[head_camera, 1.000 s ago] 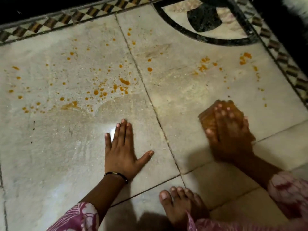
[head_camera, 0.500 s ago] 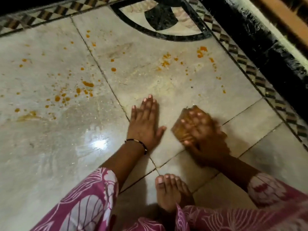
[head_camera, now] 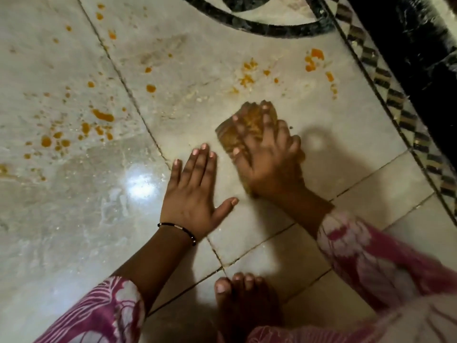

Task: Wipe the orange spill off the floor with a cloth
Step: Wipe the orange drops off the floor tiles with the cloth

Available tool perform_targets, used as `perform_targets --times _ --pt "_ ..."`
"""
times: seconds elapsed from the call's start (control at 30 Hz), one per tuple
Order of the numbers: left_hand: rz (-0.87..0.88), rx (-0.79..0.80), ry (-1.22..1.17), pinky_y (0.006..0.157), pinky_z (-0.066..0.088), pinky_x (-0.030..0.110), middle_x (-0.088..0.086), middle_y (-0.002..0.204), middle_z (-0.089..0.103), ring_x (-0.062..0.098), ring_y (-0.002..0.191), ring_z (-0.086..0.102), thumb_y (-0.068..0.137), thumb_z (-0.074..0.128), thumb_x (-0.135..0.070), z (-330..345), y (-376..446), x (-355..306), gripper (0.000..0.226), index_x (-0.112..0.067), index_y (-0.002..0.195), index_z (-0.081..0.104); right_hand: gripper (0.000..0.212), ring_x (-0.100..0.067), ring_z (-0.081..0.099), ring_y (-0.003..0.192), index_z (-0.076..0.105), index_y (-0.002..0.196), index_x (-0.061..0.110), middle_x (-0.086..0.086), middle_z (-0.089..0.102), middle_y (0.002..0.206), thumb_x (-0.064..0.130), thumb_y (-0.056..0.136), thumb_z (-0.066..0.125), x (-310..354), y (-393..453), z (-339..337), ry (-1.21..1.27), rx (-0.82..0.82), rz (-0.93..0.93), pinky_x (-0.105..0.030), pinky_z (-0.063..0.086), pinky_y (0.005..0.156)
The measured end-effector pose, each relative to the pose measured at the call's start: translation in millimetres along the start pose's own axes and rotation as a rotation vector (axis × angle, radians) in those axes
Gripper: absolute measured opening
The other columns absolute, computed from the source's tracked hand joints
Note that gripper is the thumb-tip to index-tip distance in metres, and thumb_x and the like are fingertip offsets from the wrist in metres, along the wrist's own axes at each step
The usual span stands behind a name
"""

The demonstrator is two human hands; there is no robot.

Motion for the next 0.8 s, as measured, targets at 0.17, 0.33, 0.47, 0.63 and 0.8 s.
perform_targets --times 0.17,0.33,0.47,0.63,0.8 --pt "-0.003 -0.028 -0.017 0.119 0.005 0.047 0.01 0.159 0.012 0.022 0.147 0.007 0.087 0.027 -0.07 0.7 -1.1 1.1 0.089 -0.008 0.151 0.018 0.06 -0.038 0.025 0.126 0.016 0.146 0.045 -0.009 0.01 0.158 0.057 0.088 0.024 -58.7 -61.2 10.4 0.035 0.011 0.034 -0.056 0.025 0.097" --pt "-0.009 -0.022 0.011 0.119 0.003 0.046 0.01 0.16 0.009 0.021 0.148 0.005 0.088 0.029 -0.07 -0.7 -0.7 -0.3 0.09 -0.007 0.151 0.017 0.065 -0.042 0.031 0.122 0.015 0.148 0.039 -0.011 0.014 0.156 0.061 0.087 0.019 -156.6 -18.0 1.7 -0.008 -0.061 0.407 -0.056 0.026 0.096" --pt "-0.005 -0.001 0.033 0.119 0.001 0.045 0.01 0.16 0.008 0.022 0.148 0.004 0.088 0.03 -0.069 -1.9 -0.3 -2.0 0.09 -0.008 0.151 0.015 0.065 -0.042 0.029 0.126 0.02 0.147 0.029 -0.014 0.019 0.153 0.056 0.089 0.027 -125.6 38.1 -7.2 -0.018 -0.03 0.461 -0.052 0.026 0.099" --pt "-0.003 0.009 0.041 0.118 0.003 0.045 0.011 0.16 0.009 0.023 0.147 0.005 0.087 0.033 -0.068 -2.4 0.7 -2.4 0.089 -0.008 0.151 0.015 0.056 -0.035 0.032 0.127 0.034 0.143 0.041 -0.002 0.025 0.156 0.056 0.089 0.029 -19.9 5.7 -7.5 -0.015 0.007 -0.145 -0.045 0.026 0.095" --pt "0.012 0.007 0.032 0.118 0.001 0.045 0.01 0.16 0.008 0.023 0.147 0.003 0.088 0.032 -0.068 -1.1 0.6 -1.4 0.089 -0.009 0.152 0.013 0.057 -0.036 0.039 0.114 0.035 0.139 0.044 -0.004 0.032 0.152 0.062 0.085 0.03 -76.7 -59.7 9.7 0.041 0.02 -0.09 -0.046 0.031 0.089"
Point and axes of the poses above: each hand's wrist, its own y-axis towards the middle knuckle, its own z-axis out of the palm, x = y × z, the point moved 6 cm from there along y, towards the middle knuckle
